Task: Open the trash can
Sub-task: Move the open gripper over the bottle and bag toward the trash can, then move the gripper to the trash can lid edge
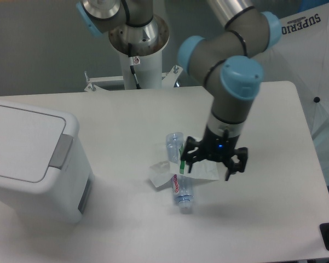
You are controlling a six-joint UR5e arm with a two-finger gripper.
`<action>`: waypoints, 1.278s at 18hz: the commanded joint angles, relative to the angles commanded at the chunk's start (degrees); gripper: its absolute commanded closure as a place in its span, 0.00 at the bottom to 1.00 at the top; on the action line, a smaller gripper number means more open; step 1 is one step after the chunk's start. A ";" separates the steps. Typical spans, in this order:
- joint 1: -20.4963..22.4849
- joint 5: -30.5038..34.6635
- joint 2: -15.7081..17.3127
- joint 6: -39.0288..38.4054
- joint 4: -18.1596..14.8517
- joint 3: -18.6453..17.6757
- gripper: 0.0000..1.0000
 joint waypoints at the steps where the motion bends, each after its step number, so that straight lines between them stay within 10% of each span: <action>1: -1.14 -0.17 0.00 -2.02 -0.70 1.23 0.00; 23: -13.37 -2.90 7.56 -9.87 -5.63 3.70 0.00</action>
